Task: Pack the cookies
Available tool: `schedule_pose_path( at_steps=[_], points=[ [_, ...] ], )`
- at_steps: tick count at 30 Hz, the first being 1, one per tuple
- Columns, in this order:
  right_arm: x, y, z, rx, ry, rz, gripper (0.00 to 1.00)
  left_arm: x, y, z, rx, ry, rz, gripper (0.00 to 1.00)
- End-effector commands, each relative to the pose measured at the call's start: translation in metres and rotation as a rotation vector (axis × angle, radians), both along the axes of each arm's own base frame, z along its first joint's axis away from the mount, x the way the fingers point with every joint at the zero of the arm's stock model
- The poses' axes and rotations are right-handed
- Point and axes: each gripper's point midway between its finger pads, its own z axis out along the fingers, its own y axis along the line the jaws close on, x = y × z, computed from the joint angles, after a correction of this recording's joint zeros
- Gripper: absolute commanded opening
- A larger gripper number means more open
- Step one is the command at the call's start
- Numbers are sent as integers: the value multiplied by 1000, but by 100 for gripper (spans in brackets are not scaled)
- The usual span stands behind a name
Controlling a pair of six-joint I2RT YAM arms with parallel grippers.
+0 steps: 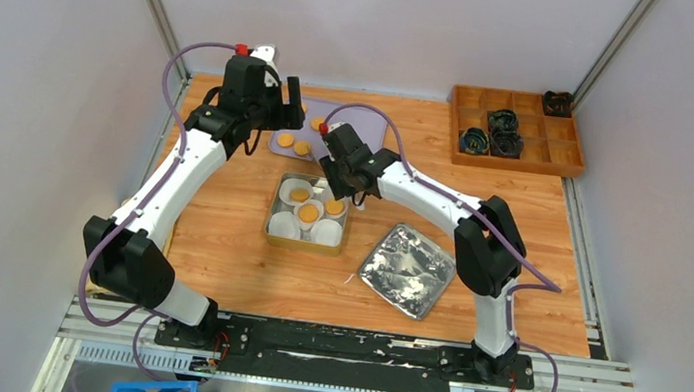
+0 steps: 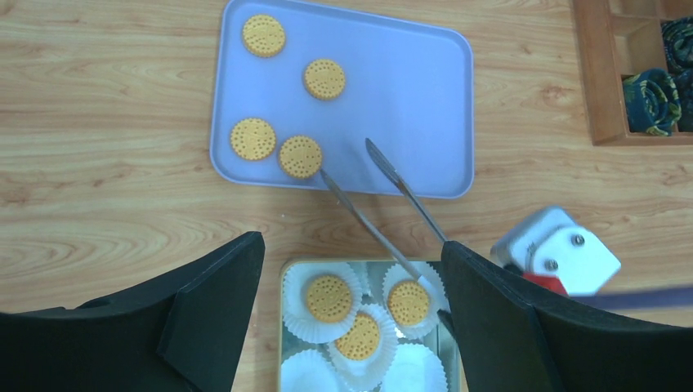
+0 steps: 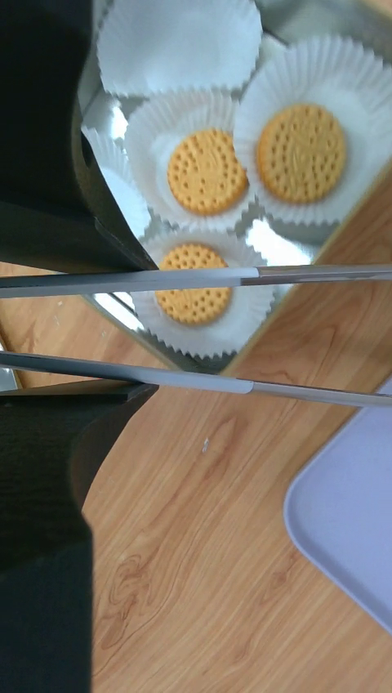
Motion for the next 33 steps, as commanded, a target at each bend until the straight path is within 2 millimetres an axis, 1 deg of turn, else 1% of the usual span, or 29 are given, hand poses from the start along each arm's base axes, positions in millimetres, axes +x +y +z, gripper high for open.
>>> schedule_pose_path(
  at_steps=[1, 6, 10, 13, 16, 22, 25, 30, 33],
  points=[
    [23, 6, 20, 45, -41, 15, 50, 3, 5, 6, 17, -18, 10, 86],
    [28, 18, 16, 66, -22, 57, 50, 5, 10, 3, 32, -10, 28, 86],
    [24, 29, 16, 97, 5, 99, 50, 6, 13, 1, 32, -7, 36, 86],
    [25, 32, 12, 94, 13, 110, 50, 7, 13, -1, 29, -2, 36, 86],
    [29, 31, 6, 69, 22, 105, 50, 7, 12, -2, 24, 1, 33, 86],
    [32, 30, -13, 31, 77, 99, 51, 8, 13, -4, 22, 1, 37, 86],
    [33, 26, -17, 13, 76, 88, 51, 8, 14, -3, 15, 1, 38, 86],
    [39, 14, -19, -19, 63, 51, 51, 7, 13, -2, 3, -4, 34, 86],
    [41, 8, -15, -40, 39, 27, 52, 7, 14, -1, 4, -7, 36, 86]
  ],
)
